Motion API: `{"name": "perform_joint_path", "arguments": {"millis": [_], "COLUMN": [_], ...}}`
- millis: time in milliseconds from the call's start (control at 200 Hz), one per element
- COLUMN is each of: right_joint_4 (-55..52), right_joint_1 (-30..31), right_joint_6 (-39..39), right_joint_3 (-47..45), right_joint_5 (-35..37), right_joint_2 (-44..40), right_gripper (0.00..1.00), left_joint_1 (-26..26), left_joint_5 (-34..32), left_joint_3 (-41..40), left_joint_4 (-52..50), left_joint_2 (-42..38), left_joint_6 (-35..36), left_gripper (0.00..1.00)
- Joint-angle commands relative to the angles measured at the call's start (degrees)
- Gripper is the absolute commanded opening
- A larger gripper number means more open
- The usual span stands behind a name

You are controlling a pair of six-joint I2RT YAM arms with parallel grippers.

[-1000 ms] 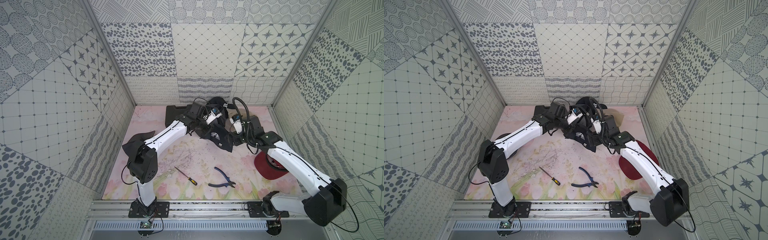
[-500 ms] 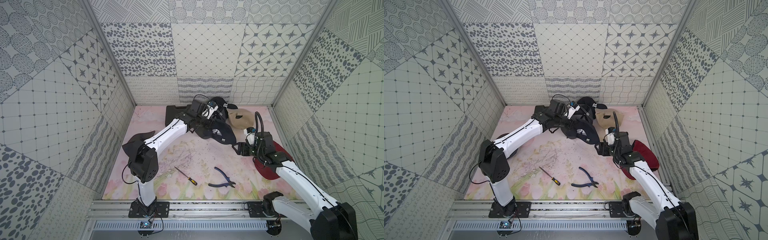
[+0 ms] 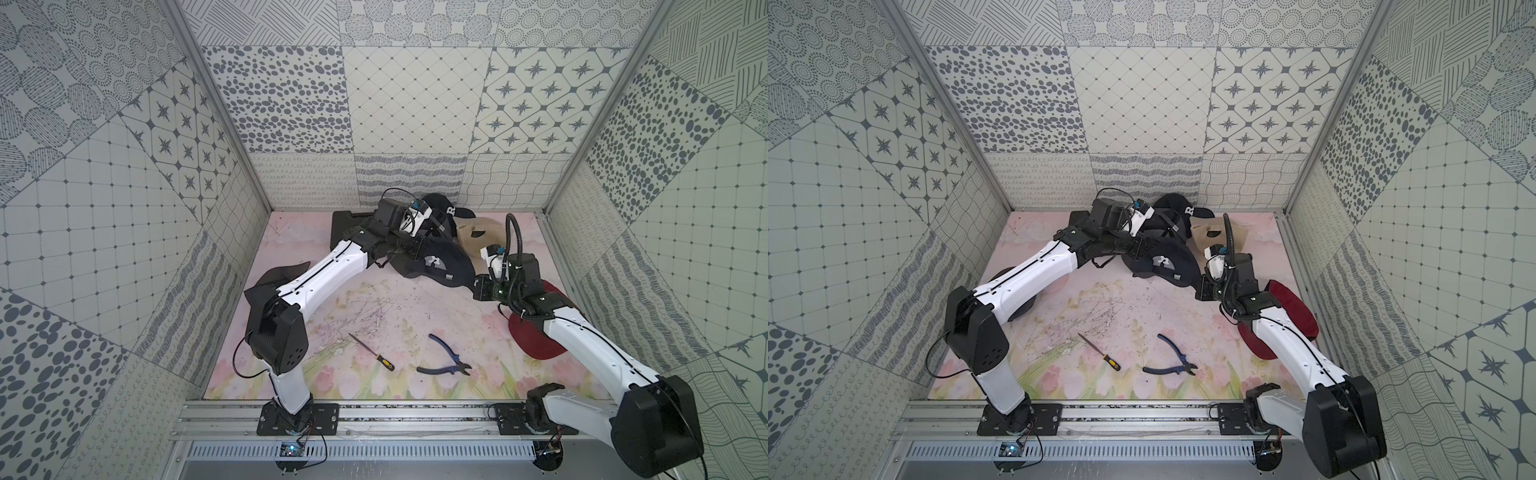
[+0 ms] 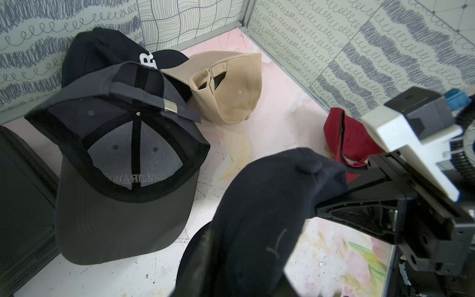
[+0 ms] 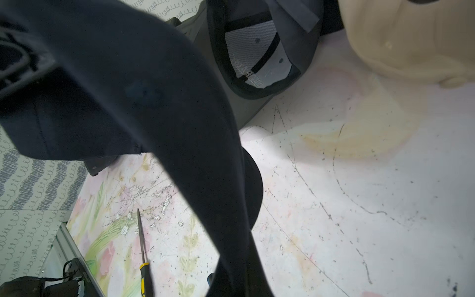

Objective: Open the adjustable buckle of the baseball cap
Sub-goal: Pick up the baseball cap from the center of the board.

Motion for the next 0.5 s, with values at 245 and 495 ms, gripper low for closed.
{"name": "perform_joint_path", "arguments": {"millis": [245,495], "right_joint_4": [-18.3,-26.7], "right_joint_1": [2.7,6.6], "right_joint_6": [-17.5,-24.7], "right_joint_3": [19.8,30.2], "right_joint_5": [10.6,17.4], "right_joint_2": [5.2,11.2], "right_gripper": [0.0,0.0], "left_joint_1": [4.7,3.3], "left_joint_5": [5.5,17.6], "left_joint_3": [-7.8,-8.5], "left_joint_4": [10.5,8.4], "left_joint_2": [-7.8,-7.6], "left_joint_6": [13.9,25.6], "left_gripper": [0.65,0.64]}}
